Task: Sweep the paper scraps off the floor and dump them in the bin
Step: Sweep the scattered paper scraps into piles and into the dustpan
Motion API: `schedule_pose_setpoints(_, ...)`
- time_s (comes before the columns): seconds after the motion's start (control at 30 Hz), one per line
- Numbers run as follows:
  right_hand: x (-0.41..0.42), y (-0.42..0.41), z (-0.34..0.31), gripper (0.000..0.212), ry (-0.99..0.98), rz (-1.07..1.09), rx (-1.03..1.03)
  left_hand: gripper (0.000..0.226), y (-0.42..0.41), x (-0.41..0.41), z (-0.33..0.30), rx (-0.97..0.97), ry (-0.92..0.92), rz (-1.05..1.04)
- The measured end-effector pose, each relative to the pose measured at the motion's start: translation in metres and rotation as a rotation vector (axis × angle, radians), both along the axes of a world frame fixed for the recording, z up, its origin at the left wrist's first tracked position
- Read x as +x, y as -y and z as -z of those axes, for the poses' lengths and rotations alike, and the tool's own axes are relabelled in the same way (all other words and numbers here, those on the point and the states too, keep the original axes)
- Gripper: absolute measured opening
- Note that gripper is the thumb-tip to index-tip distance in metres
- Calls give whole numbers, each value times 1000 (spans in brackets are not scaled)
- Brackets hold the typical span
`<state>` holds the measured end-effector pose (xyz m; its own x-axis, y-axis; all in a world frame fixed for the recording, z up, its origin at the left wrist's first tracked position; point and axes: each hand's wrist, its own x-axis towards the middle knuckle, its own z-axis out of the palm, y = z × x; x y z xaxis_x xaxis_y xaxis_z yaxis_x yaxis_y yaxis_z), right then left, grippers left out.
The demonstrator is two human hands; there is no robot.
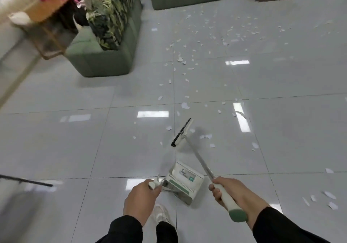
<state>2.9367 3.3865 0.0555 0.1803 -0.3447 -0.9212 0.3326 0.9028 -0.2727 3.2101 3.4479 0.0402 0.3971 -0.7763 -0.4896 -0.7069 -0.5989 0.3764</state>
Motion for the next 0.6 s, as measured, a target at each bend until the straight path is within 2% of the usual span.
schedule_pose_setpoints(0.03,42,23,4,9,17,-50,6,46,10,35,1,-19,12,-15)
schedule_pose_setpoints(0.07,49,25,-1,10,24,-44,9,45,12,34,-3,-22,32,7)
schedule_pose_setpoints(0.13,142,76,18,10,75,-139,13,42,39,112,9,6,46,-48)
schedule_pose_setpoints(0.17,150,80,16,11,64,-138,13,41,41,112,5,6,46,-30)
schedule_pose_setpoints(0.23,237,119,40,12,75,-242,26,40,62,183,18,45,58,-74)
schedule_pose_setpoints(0.27,244,124,39,14,67,-251,22,40,65,183,12,40,55,-66)
schedule_pose_setpoints(0.33,316,159,69,17,110,-310,48,41,90,243,26,70,70,-101)
schedule_pose_setpoints(0.43,373,192,97,17,129,-350,82,35,113,289,33,101,94,-99)
schedule_pose_setpoints(0.6,413,240,138,16,51,-356,85,34,136,337,48,117,148,-65)
